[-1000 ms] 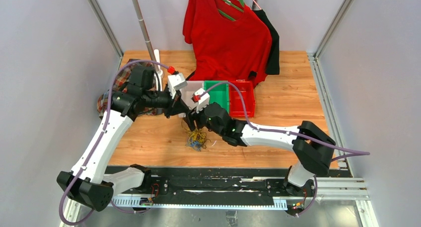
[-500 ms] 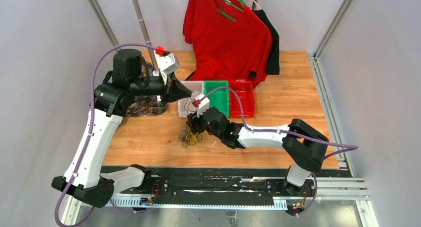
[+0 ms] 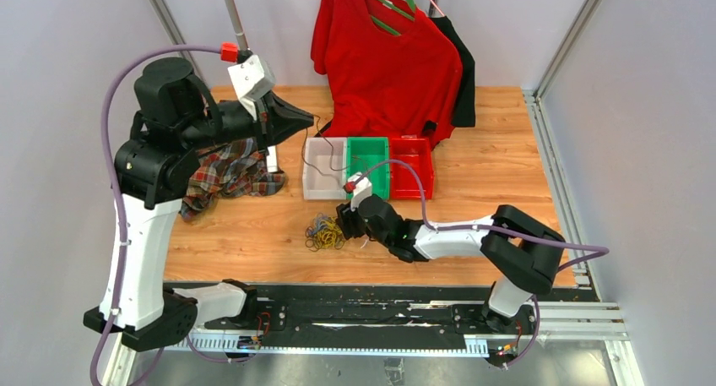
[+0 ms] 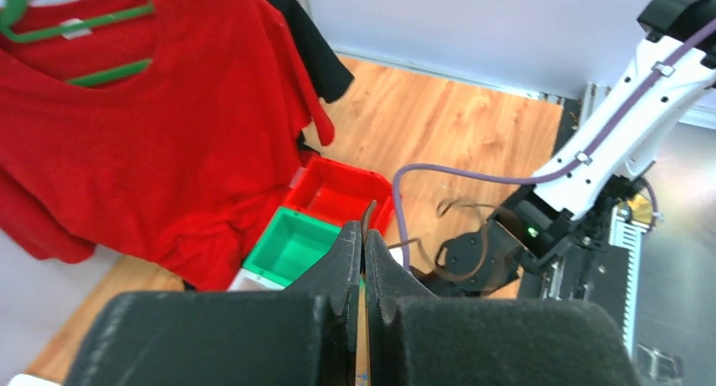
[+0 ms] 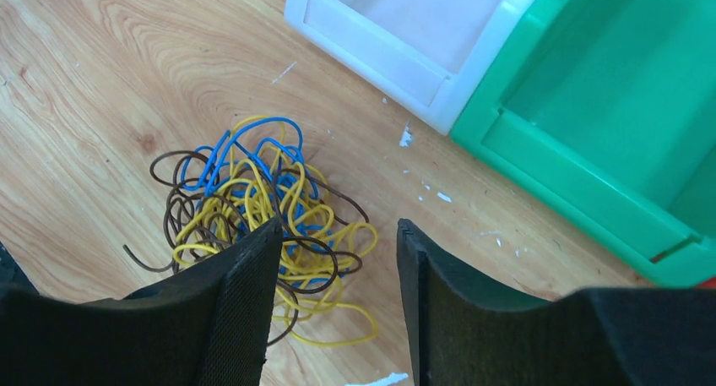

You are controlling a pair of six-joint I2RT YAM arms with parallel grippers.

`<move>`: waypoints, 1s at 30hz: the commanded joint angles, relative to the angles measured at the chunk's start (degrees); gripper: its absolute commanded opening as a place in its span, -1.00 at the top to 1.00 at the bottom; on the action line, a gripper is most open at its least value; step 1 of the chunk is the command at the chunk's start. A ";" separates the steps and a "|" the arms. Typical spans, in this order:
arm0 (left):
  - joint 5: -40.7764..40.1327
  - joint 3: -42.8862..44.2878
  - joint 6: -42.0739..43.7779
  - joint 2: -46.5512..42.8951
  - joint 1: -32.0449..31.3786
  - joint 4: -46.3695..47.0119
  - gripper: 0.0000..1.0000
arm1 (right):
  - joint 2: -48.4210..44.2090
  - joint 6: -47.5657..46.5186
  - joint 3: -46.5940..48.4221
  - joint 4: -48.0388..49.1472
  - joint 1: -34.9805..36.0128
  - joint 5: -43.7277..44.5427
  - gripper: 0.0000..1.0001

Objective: Untangle the cables

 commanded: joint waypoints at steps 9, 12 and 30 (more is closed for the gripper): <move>-15.34 -7.22 4.23 2.70 -0.35 1.48 0.99 | -14.51 2.51 -7.66 -1.76 -0.42 6.24 -0.07; -20.05 -13.56 5.17 2.66 -0.35 5.64 0.99 | -18.25 2.69 -9.08 -3.20 -0.44 8.42 -0.08; -35.47 -33.54 9.02 13.81 -0.32 28.83 0.99 | -28.13 2.94 -10.02 -11.42 -0.85 15.41 -0.06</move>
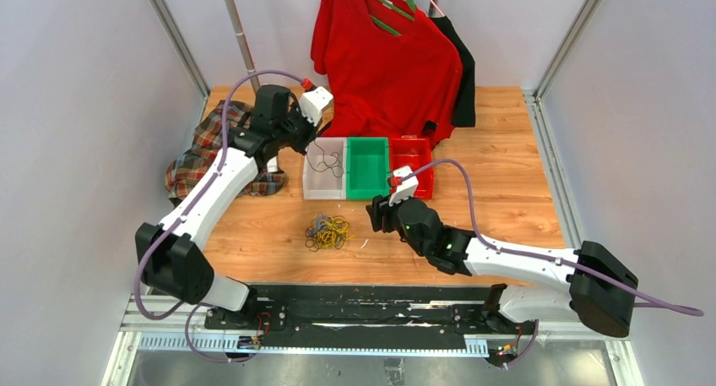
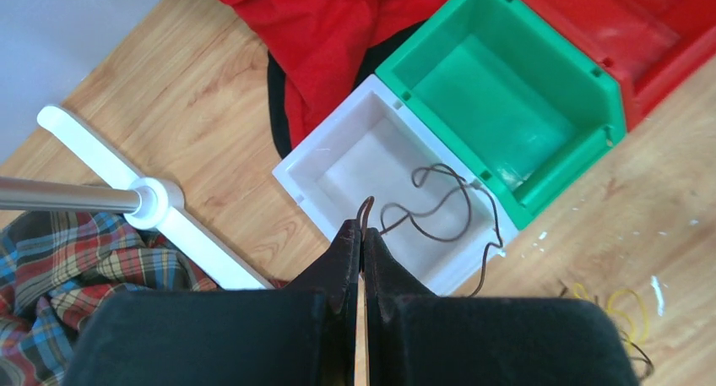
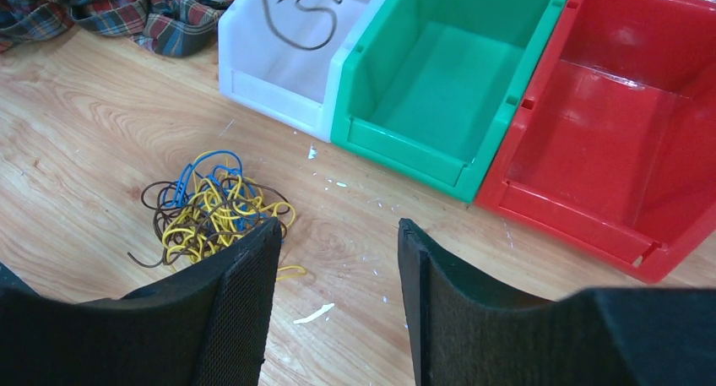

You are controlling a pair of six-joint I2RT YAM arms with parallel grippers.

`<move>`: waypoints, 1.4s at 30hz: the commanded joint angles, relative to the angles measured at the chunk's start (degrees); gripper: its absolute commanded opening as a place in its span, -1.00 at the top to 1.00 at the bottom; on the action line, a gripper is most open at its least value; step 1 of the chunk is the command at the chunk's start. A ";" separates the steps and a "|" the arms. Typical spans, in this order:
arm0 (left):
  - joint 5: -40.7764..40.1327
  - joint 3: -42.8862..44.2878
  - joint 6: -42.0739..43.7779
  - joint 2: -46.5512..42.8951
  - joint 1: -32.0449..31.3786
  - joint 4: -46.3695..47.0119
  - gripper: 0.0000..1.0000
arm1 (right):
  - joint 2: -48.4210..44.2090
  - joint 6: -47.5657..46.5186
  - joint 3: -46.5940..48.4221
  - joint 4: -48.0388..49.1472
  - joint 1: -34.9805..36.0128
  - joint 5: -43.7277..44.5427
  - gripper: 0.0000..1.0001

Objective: Untangle the cables

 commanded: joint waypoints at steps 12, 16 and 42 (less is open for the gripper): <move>-12.34 -3.91 2.88 10.22 -0.31 15.46 0.99 | -3.16 1.11 -0.49 -3.73 -1.81 2.51 -0.04; -9.63 -4.99 1.23 12.08 -0.27 15.44 0.99 | -2.14 0.92 0.71 -4.32 -1.99 2.09 -0.04; 20.52 -13.42 10.75 0.70 0.14 -15.52 -0.51 | -4.33 -1.40 4.75 -11.35 -2.23 -4.24 -0.11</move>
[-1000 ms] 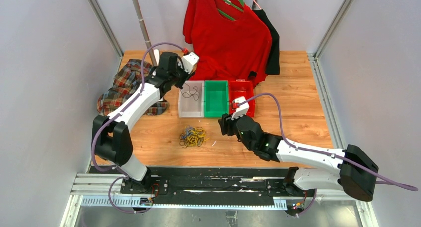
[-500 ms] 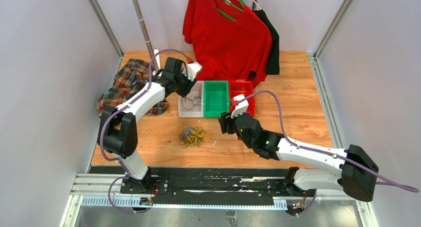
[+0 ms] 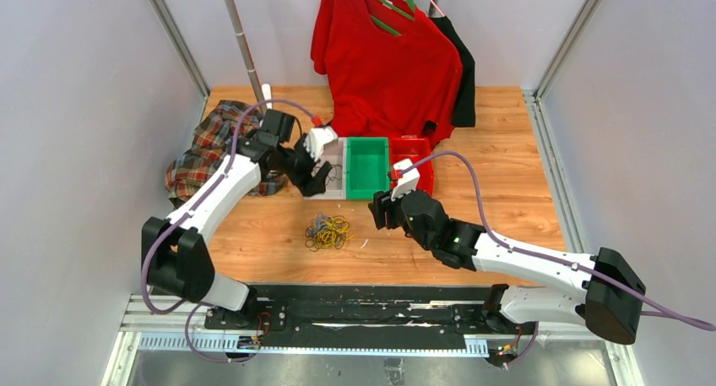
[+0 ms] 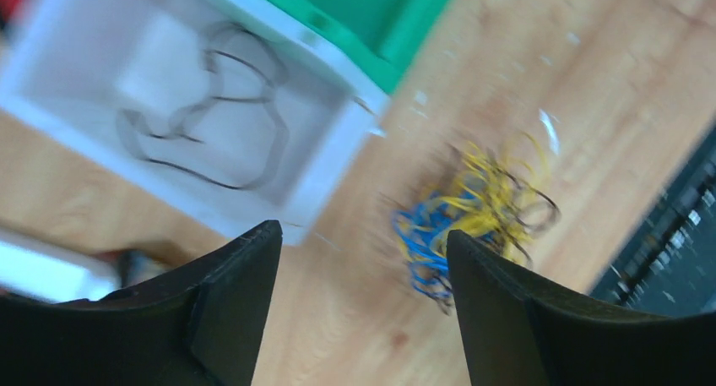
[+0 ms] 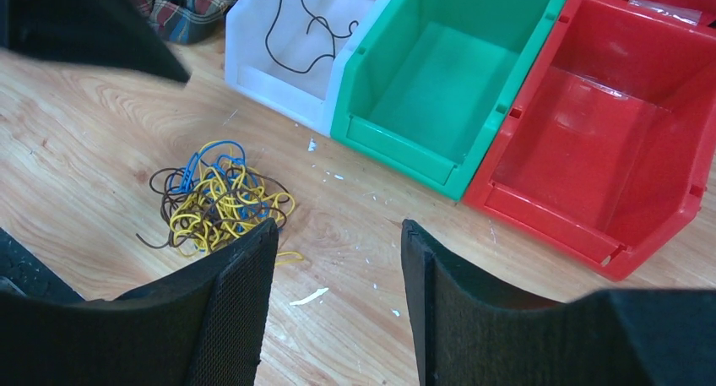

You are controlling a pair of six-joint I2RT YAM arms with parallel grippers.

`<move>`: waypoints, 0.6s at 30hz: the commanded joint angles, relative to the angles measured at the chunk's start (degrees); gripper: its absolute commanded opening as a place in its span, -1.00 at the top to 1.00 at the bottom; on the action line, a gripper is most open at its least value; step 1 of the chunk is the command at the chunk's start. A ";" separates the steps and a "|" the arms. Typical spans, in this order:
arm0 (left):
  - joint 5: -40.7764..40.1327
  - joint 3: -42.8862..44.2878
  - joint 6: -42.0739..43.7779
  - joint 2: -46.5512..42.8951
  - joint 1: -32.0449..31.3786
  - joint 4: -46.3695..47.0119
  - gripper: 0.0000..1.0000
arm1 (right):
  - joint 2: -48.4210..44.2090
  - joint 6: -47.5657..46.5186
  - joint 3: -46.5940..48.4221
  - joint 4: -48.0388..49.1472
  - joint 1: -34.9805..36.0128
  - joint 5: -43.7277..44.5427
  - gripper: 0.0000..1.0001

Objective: Untangle the cables

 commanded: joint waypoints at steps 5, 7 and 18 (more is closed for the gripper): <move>10.36 -11.65 7.93 -2.04 -1.86 -6.71 -0.25 | -0.59 0.68 -0.55 -1.22 -0.64 -2.50 -0.10; 10.80 -12.86 11.72 -1.94 -1.91 -8.39 -0.20 | -0.44 0.92 -0.73 -1.38 -0.64 -2.66 -0.09; 6.12 -18.35 27.98 -2.07 -1.90 -13.09 -0.03 | 2.67 2.18 -0.09 -0.75 -0.62 -4.27 -0.01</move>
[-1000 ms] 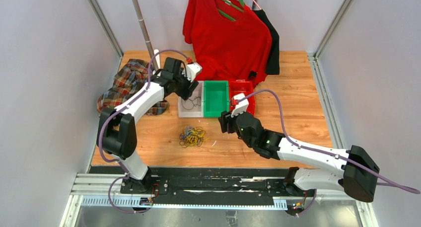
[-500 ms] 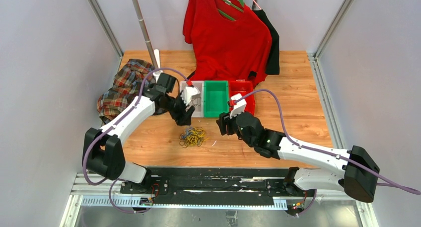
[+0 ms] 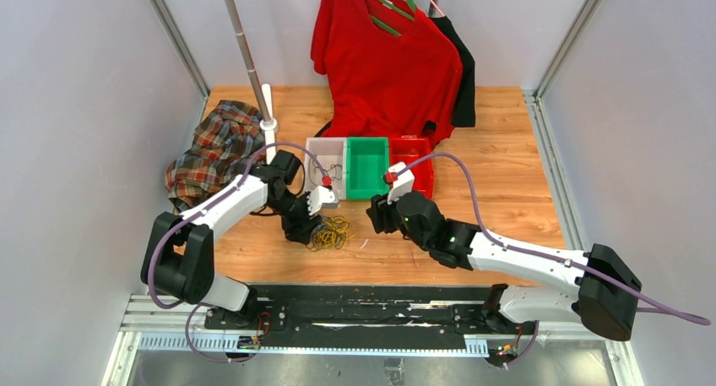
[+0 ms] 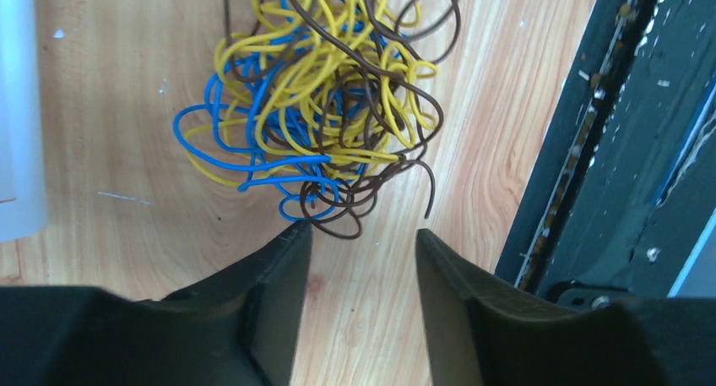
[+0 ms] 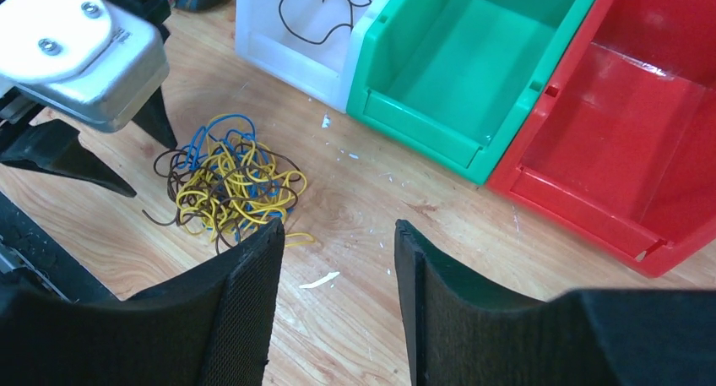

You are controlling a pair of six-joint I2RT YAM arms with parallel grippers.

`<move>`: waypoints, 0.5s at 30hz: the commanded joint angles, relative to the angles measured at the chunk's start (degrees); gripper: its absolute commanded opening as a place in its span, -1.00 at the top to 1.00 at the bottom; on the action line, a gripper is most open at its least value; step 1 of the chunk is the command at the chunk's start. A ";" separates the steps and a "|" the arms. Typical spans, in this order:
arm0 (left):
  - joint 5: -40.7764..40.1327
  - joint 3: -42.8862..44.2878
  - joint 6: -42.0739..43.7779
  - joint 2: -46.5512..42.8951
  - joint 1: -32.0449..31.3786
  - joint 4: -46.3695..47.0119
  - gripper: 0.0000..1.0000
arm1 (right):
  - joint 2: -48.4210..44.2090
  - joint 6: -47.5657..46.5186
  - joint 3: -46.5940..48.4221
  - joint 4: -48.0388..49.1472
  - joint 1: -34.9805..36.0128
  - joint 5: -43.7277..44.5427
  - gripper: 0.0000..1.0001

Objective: Untangle the cables

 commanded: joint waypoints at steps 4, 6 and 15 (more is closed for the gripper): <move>-1.09 0.13 3.89 1.16 -0.07 0.83 0.26 | 1.37 1.31 0.58 -0.24 -0.64 -1.48 0.03; -1.75 -0.06 2.33 1.28 -0.04 2.95 0.36 | 1.22 1.41 0.51 -0.22 -0.64 -1.75 0.04; -2.24 -0.81 0.20 1.20 -0.05 5.12 -0.15 | 0.65 2.03 -0.27 -0.19 -0.64 -2.17 0.06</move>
